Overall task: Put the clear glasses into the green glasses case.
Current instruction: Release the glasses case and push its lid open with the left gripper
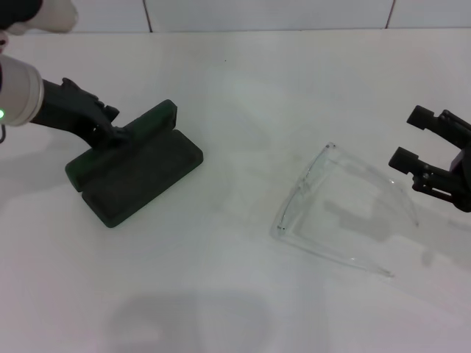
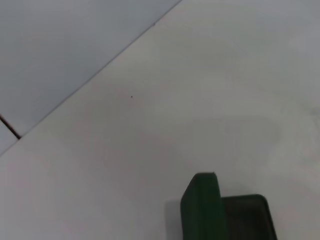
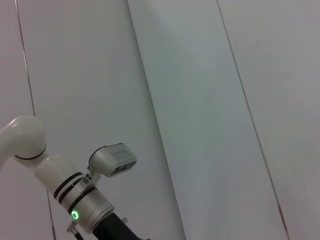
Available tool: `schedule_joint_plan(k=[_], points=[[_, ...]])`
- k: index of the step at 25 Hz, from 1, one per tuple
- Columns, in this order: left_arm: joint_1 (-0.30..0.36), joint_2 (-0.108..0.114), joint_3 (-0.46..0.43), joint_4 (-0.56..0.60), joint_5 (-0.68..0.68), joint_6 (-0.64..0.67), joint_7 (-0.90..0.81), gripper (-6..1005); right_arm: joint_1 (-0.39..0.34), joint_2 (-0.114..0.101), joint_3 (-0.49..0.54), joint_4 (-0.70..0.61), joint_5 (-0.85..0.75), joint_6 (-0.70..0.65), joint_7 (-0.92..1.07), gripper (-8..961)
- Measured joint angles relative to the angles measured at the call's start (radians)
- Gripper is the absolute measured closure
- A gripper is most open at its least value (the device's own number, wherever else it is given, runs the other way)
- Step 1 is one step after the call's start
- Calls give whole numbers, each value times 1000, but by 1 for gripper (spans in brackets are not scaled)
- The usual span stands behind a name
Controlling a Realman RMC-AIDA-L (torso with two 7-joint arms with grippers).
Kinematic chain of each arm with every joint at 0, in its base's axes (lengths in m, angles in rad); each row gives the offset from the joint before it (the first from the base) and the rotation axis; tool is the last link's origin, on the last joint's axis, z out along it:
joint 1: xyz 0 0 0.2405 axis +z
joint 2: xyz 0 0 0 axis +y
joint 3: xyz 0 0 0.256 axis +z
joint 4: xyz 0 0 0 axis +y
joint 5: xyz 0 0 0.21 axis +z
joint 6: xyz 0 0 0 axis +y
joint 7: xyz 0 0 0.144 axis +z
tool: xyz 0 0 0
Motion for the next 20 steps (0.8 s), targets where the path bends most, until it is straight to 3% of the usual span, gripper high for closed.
schedule_joint_plan(k=[20], points=[[-25,2,36,-87,9,-63,1,564,-2,1,0,1,-4,2,-1,95]])
